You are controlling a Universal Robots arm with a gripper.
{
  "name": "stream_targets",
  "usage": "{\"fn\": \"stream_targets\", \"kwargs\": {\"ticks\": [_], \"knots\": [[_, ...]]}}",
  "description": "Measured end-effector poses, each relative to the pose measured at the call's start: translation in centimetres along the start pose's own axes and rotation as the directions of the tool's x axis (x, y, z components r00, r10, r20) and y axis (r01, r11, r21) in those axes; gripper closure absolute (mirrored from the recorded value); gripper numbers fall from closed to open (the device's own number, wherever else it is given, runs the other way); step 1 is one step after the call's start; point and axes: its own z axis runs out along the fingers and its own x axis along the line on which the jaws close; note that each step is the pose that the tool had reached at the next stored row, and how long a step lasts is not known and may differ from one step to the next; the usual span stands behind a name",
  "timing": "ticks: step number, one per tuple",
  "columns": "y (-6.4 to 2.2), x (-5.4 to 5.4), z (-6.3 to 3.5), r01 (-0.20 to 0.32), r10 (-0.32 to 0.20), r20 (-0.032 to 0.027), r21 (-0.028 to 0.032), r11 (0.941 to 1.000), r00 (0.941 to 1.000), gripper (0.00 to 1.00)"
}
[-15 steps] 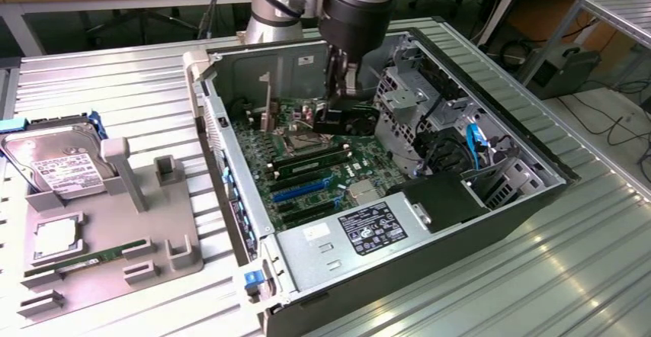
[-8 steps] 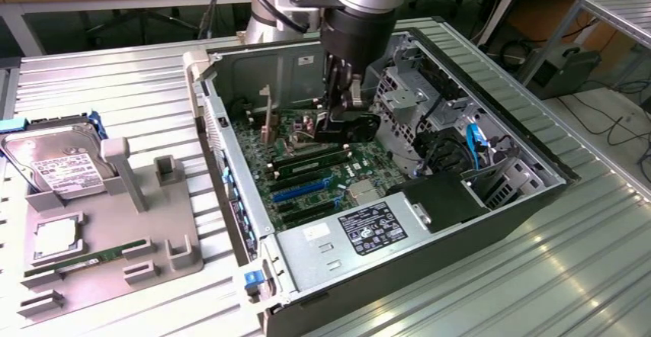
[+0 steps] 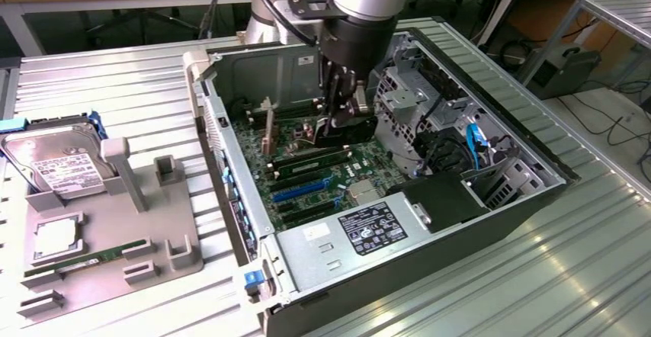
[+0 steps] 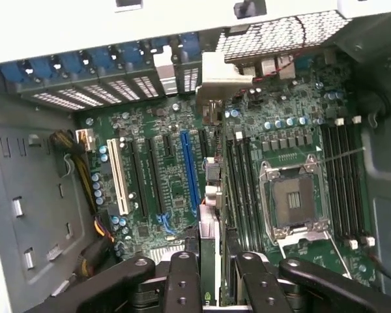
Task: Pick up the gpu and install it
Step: 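Insert the gpu into the slot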
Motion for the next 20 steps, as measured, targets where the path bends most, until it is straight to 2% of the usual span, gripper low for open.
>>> {"fn": "stream_targets", "kwargs": {"ticks": [5, 10, 14, 15, 16, 17, 18, 19, 20], "knots": [[0.14, 0.1, 0.66, 0.048, -0.048, -0.0008, -0.0011, 0.9988, 0.9988, 0.74], [1.06, 0.7, 1.5, 0.054, -0.054, -0.001, -0.0012, 0.9985, 0.9985, 0.74], [1.4, 1.3, 2.03, 0.058, -0.058, -0.0011, -0.0013, 0.9983, 0.9983, 0.74], [1.9, 2.1, 3.06, 0.077, -0.077, -0.0013, -0.0014, 0.9971, 0.9971, 0.74], [2.75, 2.2, 3.96, 0.078, -0.078, 0.0002, 0.0296, 0.9965, 0.9969, 0.74], [3.05, 2.3, 4.93, 0.078, -0.078, 0.0005, 0.0373, 0.9962, 0.9969, 0.74], [3.07, 2.3, 5.54, 0.078, -0.078, 0.0007, 0.0252, 0.9966, 0.9969, 0.74], [3.05, 2.3, 5.79, 0.08, -0.08, 0.0014, 0.0161, 0.9967, 0.9968, 0.74], [3.05, 2.3, 6.22, 0.09, -0.09, 0.0019, 0.0158, 0.9958, 0.9959, 0.74]]}}
